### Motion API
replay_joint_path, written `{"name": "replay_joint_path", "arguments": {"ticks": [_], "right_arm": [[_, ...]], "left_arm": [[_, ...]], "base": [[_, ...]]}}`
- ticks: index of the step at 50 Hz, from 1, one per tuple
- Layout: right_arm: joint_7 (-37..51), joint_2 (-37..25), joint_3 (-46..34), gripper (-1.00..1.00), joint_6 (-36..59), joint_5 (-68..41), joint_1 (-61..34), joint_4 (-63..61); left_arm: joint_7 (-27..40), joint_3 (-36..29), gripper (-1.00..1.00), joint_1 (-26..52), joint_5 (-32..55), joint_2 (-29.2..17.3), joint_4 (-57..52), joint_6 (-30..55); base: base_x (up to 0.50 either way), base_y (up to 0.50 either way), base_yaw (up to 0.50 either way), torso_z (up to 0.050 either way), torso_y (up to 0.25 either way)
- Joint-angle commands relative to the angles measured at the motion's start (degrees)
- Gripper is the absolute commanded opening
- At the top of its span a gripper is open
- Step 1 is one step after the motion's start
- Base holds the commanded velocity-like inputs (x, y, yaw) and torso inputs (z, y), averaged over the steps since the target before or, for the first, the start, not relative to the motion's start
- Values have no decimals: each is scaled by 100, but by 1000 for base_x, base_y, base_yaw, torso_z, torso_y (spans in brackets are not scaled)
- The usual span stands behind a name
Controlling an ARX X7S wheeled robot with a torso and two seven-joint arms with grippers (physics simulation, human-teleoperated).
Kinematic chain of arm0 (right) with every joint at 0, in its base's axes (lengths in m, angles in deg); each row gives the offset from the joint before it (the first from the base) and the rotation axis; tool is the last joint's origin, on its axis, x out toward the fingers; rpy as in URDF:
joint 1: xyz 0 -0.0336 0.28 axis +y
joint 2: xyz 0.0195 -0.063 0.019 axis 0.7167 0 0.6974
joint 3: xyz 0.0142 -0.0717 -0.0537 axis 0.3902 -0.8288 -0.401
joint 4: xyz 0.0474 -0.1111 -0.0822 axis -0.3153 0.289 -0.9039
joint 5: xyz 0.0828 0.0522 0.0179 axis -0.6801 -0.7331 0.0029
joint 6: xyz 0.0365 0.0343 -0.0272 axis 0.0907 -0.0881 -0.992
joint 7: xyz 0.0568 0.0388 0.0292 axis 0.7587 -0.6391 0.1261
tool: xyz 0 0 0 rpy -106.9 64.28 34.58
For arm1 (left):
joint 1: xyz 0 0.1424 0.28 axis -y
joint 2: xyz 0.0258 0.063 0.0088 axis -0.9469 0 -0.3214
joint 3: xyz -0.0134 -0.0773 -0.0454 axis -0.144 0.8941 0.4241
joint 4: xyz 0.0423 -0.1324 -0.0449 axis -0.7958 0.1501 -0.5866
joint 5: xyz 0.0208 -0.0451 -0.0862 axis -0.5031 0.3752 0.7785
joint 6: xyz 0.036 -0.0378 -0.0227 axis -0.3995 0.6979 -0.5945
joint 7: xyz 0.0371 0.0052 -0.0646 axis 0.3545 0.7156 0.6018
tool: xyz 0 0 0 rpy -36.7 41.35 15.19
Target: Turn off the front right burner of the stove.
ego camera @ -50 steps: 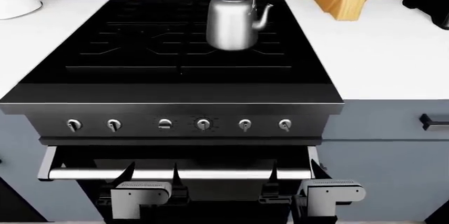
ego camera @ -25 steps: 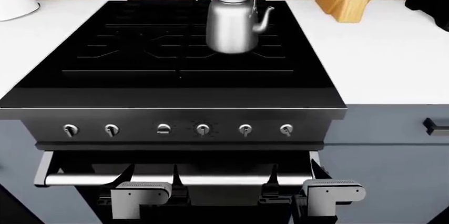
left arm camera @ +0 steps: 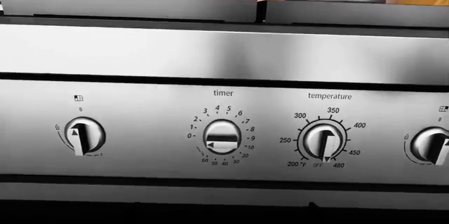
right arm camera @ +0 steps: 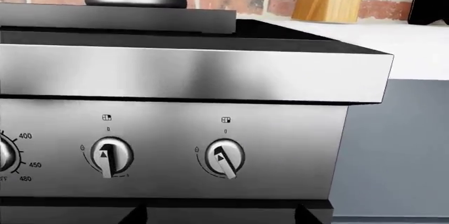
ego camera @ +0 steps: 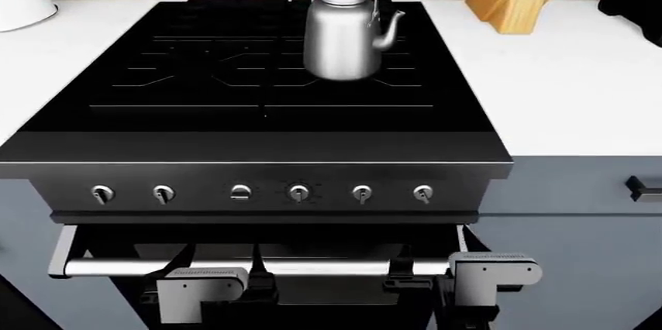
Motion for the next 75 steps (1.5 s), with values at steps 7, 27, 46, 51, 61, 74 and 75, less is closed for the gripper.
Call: {"name": "replay_joint_path", "arguments": {"ticks": [7,27,46,51,61,74,75], "right_arm": [[-306,-153,-117,100,332,-185,-387,287],[-253,-91,-169,100,89,-84,-652,954],[-51,-56,-349,100,19,260,-975,1468],[23,-65,-426,100,121,387,-1067,1464],[135,-80,-538,100,347,567,-1263,1495],[210,-60,-630,100,438,676,-1462,1694],[218,-60,-635,100,442,682,-1474,1705]], "left_arm": [[58,-20,100,-11,89,-30,-97,17],[123,-70,100,-20,104,-68,-90,-20],[170,-121,100,17,128,-95,-81,-7],[178,-135,100,3,138,-107,-91,-16],[195,-154,100,-24,164,-136,-115,-34],[229,-187,100,15,180,-147,-95,-27],[231,-190,100,18,181,-148,-93,-27]], "base": [[0,0,0,0,0],[0,0,0,0,0],[0,0,0,0,0],[0,0,0,0,0],[0,0,0,0,0],[0,0,0,0,0],[0,0,0,0,0]]}}
